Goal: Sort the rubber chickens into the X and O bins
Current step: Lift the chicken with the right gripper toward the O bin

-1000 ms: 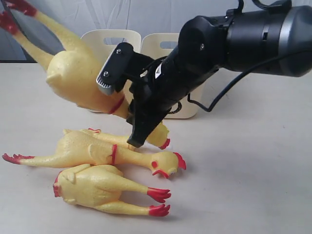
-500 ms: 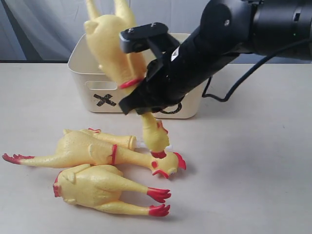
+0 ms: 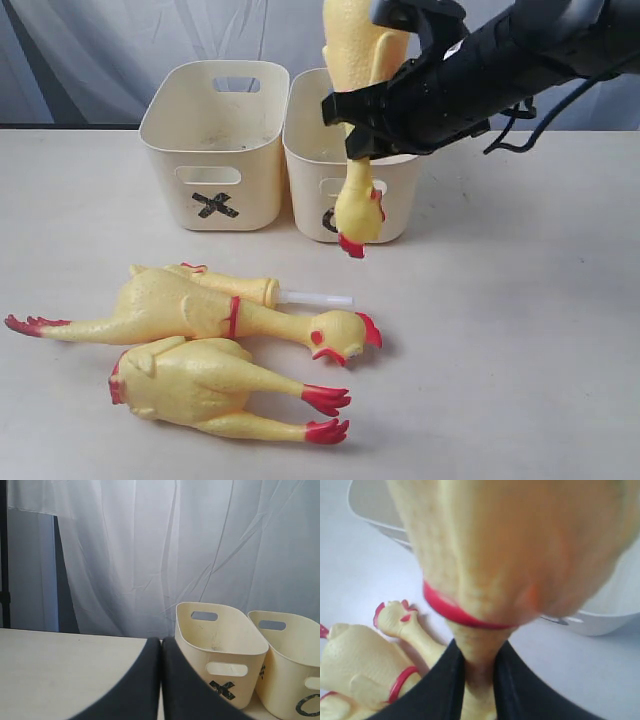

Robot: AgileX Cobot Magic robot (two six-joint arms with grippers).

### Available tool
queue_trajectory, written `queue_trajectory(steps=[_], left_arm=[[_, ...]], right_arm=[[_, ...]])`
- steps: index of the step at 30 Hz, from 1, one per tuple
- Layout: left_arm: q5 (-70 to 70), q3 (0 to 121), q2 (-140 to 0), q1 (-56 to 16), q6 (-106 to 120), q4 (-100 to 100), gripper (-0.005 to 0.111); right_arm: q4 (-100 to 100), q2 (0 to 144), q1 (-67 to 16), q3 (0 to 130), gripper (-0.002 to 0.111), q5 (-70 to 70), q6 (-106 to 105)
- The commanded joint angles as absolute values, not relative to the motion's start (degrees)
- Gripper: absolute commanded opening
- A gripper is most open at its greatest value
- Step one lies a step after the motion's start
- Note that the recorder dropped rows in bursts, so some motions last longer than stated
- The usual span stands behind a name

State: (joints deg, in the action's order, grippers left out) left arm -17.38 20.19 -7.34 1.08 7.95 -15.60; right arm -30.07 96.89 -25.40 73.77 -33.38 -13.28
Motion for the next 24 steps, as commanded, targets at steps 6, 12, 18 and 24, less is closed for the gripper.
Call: queue_trajectory(steps=[6, 12, 18, 24], left_arm=[[-16.9, 20.6, -7.0, 1.0, 7.7, -16.0, 0.000], [-16.9, 20.6, -7.0, 1.0, 7.7, -16.0, 0.000], [-16.9, 20.6, -7.0, 1.0, 7.7, -16.0, 0.000], [-16.9, 20.6, -6.9, 1.0, 7.7, -16.0, 0.000]], right_arm=[[-30.5, 102.4, -22.4, 84.2, -0.001, -43.1, -10.2], [-30.2, 106.9, -22.4, 90.8, -0.001, -52.0, -6.8], [-29.9, 110.0, -22.0, 94.6, -0.001, -53.7, -3.6], [-30.9, 114.3, -20.2, 99.7, -0.001, -59.9, -1.8]])
